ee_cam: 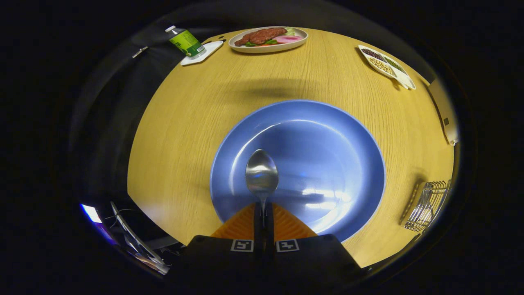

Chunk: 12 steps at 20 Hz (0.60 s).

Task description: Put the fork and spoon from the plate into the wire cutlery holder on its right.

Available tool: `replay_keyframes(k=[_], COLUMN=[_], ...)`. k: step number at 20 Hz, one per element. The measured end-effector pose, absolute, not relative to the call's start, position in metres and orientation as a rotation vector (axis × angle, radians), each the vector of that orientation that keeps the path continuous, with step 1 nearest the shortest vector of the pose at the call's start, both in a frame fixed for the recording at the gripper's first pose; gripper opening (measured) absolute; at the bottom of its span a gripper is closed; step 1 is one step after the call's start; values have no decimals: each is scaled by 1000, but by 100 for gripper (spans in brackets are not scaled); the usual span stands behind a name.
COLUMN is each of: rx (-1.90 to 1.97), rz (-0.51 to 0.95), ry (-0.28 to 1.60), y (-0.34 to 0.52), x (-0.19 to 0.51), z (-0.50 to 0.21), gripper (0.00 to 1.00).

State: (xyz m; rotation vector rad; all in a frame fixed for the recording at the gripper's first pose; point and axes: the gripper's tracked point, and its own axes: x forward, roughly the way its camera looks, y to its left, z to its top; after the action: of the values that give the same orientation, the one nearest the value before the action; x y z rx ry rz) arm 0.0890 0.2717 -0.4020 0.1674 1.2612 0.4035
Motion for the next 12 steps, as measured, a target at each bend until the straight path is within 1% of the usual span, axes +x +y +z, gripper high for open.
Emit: replay_keyframes(k=[5,12], rx=[241,344], rz=[399,401], ry=[1257,1194], y=[249,233], x=[94,107], z=[-389,-360], gripper=[5,5])
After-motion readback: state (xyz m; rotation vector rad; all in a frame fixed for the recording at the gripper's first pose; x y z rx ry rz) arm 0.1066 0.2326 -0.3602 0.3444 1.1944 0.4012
